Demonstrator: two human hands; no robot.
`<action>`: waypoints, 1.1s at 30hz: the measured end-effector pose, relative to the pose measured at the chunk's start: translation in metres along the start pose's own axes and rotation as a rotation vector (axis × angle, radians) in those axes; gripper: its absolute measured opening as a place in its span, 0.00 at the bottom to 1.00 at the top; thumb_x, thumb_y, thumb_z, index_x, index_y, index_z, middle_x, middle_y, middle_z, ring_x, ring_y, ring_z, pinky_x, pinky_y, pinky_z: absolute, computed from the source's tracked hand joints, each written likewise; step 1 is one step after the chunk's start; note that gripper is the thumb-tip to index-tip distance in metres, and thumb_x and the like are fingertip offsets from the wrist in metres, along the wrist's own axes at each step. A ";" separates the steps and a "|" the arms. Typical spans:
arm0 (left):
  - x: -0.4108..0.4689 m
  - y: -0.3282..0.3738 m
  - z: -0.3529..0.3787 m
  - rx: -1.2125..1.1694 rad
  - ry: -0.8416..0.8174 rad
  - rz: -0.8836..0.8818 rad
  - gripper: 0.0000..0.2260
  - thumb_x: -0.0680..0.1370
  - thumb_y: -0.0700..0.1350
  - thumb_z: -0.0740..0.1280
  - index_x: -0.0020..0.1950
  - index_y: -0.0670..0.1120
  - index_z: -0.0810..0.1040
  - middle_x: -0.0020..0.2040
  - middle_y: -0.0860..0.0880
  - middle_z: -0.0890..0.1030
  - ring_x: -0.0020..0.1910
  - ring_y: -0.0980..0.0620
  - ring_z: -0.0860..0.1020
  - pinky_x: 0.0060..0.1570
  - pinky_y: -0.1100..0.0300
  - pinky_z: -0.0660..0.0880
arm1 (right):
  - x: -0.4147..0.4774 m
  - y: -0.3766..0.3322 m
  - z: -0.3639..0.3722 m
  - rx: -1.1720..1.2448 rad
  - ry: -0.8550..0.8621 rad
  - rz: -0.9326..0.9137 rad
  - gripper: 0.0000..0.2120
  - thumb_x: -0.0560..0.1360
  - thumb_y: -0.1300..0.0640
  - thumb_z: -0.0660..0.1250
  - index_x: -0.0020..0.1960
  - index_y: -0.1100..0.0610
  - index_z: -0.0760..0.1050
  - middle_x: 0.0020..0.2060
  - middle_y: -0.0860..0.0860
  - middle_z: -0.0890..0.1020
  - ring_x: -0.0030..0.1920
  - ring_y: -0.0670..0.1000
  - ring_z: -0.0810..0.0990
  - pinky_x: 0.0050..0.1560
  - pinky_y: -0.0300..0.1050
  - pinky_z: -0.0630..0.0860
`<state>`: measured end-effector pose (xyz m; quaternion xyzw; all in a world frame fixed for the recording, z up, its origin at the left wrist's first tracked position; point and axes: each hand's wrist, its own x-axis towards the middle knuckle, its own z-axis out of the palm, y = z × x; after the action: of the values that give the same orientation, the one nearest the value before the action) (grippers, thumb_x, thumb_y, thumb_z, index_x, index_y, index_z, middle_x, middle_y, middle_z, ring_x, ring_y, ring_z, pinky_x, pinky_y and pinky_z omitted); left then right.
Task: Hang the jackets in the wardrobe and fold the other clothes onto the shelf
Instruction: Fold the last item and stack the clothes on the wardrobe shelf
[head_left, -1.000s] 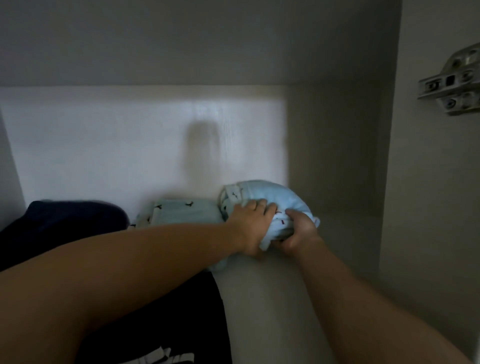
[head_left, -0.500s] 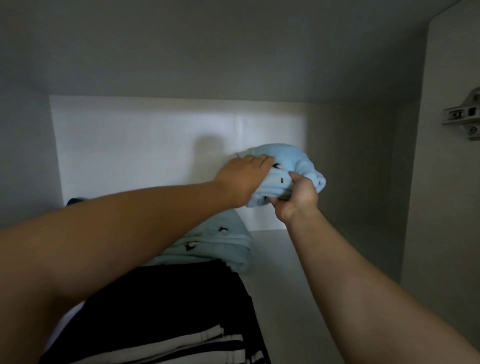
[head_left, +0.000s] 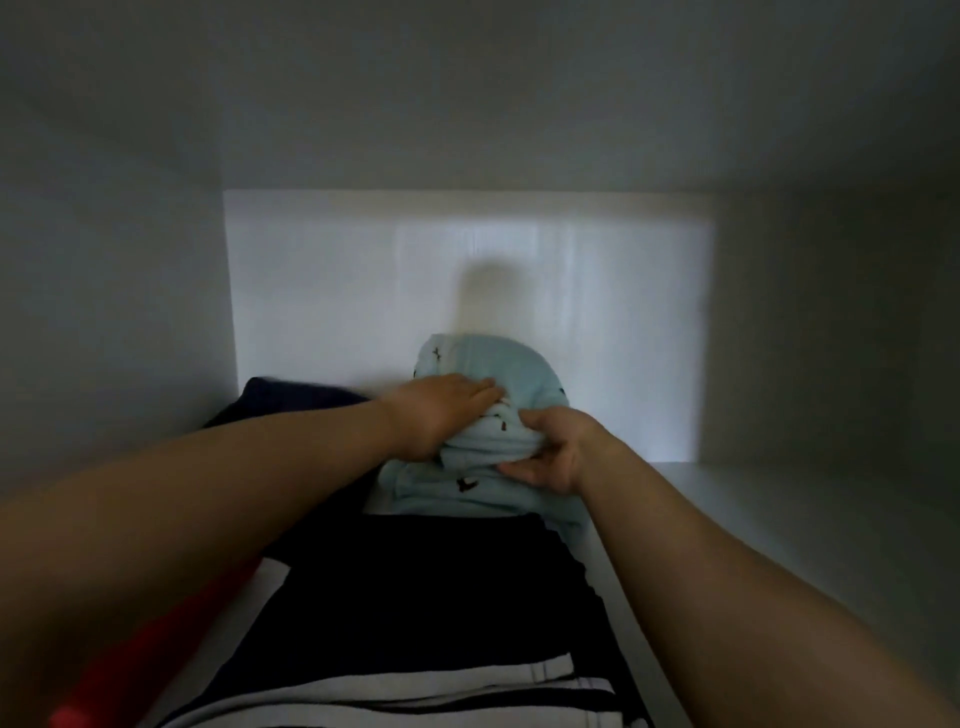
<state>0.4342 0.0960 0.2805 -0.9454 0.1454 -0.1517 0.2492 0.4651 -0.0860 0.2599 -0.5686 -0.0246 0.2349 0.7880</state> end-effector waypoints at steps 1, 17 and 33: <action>-0.002 0.001 0.004 -0.102 0.000 0.005 0.44 0.77 0.49 0.73 0.83 0.45 0.47 0.82 0.44 0.54 0.78 0.44 0.60 0.76 0.53 0.56 | 0.002 0.002 -0.003 -0.067 0.016 0.002 0.15 0.83 0.55 0.63 0.66 0.62 0.75 0.61 0.62 0.79 0.62 0.62 0.79 0.56 0.58 0.79; 0.065 -0.042 -0.048 -0.631 0.221 -0.441 0.22 0.85 0.52 0.56 0.79 0.47 0.65 0.79 0.45 0.65 0.76 0.45 0.65 0.75 0.53 0.62 | 0.030 -0.053 0.005 -1.172 0.342 -0.725 0.27 0.86 0.46 0.49 0.82 0.54 0.53 0.82 0.55 0.50 0.81 0.56 0.49 0.79 0.59 0.51; 0.072 -0.010 0.058 -0.504 -0.190 -0.446 0.36 0.83 0.67 0.45 0.82 0.49 0.36 0.83 0.45 0.40 0.82 0.44 0.41 0.80 0.45 0.43 | 0.109 0.004 -0.023 -1.609 0.001 -0.587 0.30 0.86 0.46 0.42 0.82 0.61 0.42 0.82 0.57 0.45 0.81 0.56 0.44 0.80 0.53 0.40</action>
<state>0.5231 0.1037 0.2528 -0.9956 -0.0555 -0.0732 -0.0190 0.5680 -0.0614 0.2234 -0.9255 -0.3298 -0.0679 0.1734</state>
